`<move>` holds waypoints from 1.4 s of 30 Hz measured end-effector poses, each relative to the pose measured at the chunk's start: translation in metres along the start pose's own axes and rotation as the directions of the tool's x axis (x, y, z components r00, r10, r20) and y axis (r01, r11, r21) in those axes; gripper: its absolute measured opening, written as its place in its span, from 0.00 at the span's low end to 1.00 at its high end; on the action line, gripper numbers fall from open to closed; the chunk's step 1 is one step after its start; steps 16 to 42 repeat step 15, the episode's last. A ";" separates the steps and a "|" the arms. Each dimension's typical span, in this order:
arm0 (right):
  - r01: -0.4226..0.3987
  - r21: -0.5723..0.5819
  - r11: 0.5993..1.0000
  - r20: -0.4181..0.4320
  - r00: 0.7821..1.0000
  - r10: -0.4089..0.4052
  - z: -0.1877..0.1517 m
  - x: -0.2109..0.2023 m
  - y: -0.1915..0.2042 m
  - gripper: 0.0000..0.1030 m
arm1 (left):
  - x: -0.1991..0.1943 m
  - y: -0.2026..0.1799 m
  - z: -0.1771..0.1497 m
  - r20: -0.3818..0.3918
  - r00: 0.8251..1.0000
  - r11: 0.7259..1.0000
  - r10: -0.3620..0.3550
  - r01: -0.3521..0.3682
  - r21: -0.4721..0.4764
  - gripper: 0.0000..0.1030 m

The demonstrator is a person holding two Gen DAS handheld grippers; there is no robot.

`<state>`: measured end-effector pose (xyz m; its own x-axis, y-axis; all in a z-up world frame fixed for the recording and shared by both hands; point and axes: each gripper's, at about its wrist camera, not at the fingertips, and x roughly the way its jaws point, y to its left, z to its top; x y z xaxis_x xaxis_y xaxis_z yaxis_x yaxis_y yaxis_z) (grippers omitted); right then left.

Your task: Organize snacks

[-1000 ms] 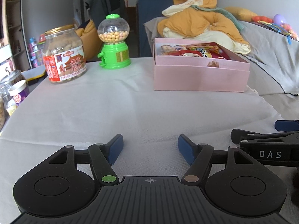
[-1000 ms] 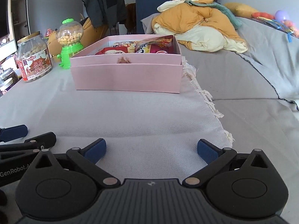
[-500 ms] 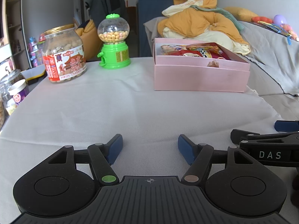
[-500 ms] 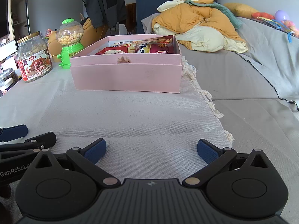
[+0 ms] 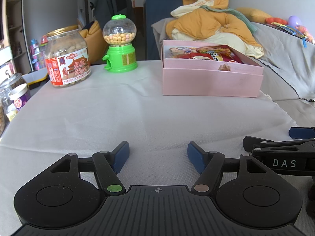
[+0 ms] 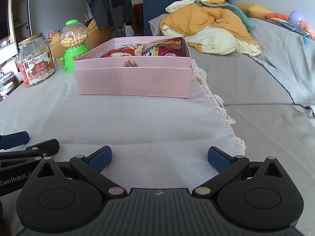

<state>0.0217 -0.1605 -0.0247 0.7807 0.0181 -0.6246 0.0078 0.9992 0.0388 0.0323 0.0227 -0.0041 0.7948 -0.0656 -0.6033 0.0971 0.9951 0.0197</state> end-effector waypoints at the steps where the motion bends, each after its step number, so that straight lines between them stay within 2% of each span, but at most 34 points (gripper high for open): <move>1: 0.000 0.000 1.000 0.000 1.000 0.000 0.000 0.000 0.000 1.00 | 0.000 0.000 0.000 0.000 1.000 1.000 0.000 0.000 0.000 0.70; 42: 0.001 -0.001 1.000 0.000 1.000 -0.001 0.000 0.000 0.000 1.00 | 0.000 0.000 0.000 0.001 1.000 1.000 -0.001 0.001 0.000 0.70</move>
